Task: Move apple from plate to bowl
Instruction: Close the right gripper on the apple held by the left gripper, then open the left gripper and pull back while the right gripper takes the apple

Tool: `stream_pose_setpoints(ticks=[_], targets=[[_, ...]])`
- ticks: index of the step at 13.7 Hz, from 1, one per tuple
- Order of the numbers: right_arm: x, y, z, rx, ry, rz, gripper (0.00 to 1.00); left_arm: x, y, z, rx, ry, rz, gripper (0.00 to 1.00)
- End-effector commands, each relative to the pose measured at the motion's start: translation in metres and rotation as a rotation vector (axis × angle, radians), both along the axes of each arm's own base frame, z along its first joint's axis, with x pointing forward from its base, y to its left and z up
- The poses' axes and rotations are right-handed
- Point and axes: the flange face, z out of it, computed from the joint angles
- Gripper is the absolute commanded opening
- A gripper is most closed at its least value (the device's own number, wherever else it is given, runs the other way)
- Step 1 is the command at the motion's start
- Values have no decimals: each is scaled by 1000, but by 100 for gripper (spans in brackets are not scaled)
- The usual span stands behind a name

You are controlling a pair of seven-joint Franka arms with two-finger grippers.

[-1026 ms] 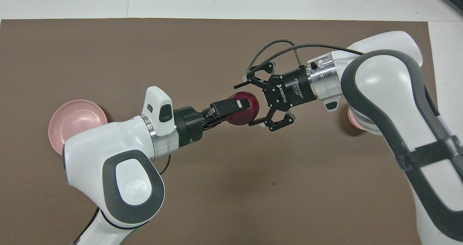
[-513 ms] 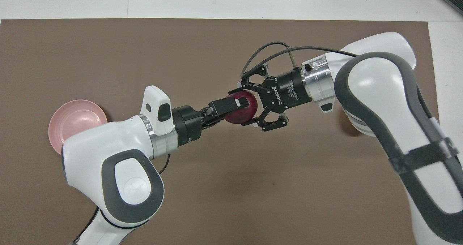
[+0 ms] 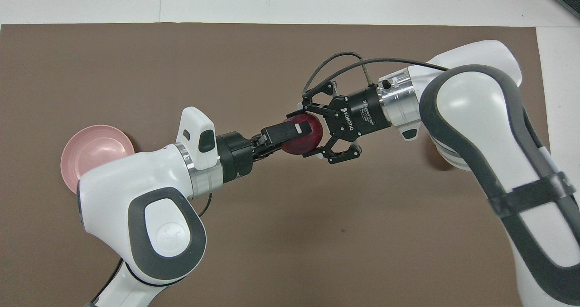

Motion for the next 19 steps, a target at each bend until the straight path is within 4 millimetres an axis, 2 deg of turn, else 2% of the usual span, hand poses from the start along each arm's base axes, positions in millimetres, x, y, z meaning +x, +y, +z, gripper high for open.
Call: stream_pose_setpoints(ticks=[1,5,8,9,11,14,16,19], targets=[[6,-6,3,6,0,-28,0,3,2,8,43,-57,42,100],[7,-14,8,-2,-23,-27,0,6,6,6,49,-56,39,100],[16,-56,4,-49,-88,-10,0,3,8,-2,141,-96,-15,100],[16,-64,3,-47,-107,8,0,1,8,-8,163,-95,-30,100],[19,-90,-2,-100,-145,43,0,-4,16,-19,189,-82,-29,100],[17,-116,-3,-244,-254,150,0,2,35,-25,255,-81,-81,100],[18,-141,-9,-330,-331,235,0,14,61,-31,349,-72,-168,100],[17,-168,-18,-489,-435,427,0,27,103,-40,508,-44,-260,100]])
